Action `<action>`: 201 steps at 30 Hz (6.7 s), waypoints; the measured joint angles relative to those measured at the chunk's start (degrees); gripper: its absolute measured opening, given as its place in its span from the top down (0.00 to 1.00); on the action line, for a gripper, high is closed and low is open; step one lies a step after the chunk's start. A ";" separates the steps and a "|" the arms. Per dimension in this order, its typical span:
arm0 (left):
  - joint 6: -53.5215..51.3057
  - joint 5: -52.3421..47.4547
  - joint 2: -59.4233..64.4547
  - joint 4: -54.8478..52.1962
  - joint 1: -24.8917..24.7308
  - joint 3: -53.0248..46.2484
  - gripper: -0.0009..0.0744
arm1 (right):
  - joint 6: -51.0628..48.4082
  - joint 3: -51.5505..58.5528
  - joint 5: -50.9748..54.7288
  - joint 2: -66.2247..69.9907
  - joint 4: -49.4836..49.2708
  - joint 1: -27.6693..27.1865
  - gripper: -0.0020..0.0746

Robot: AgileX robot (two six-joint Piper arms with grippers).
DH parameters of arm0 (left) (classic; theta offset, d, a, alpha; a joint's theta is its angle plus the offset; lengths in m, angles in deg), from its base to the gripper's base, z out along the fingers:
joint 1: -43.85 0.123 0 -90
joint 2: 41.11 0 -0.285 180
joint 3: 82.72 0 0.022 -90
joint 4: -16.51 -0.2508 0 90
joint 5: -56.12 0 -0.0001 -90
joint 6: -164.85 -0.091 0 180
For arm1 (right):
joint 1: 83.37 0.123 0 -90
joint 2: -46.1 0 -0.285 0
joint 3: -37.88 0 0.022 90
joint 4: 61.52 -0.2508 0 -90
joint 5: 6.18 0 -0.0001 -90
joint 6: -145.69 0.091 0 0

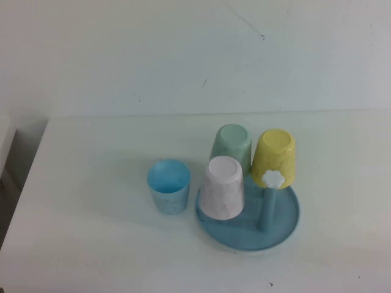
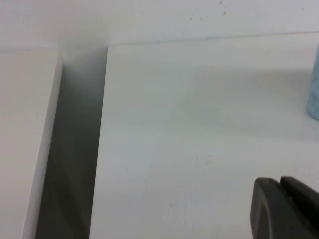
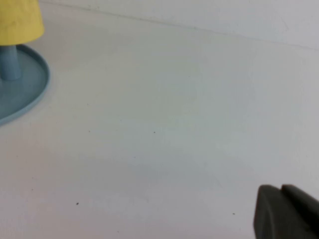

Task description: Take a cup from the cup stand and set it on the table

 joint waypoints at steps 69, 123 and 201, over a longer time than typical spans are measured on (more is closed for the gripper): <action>-0.02 0.00 0.00 0.00 0.00 0.00 0.99 | 0.00 0.00 0.00 0.00 -0.04 0.00 0.98; 2.24 5.28 8.69 5.13 0.00 22.58 0.99 | 0.18 -22.63 -4.90 6.33 4.46 0.00 0.98; -46.37 3.48 67.71 65.65 -28.67 45.33 0.99 | -32.68 -116.99 50.10 113.14 -26.93 13.76 0.23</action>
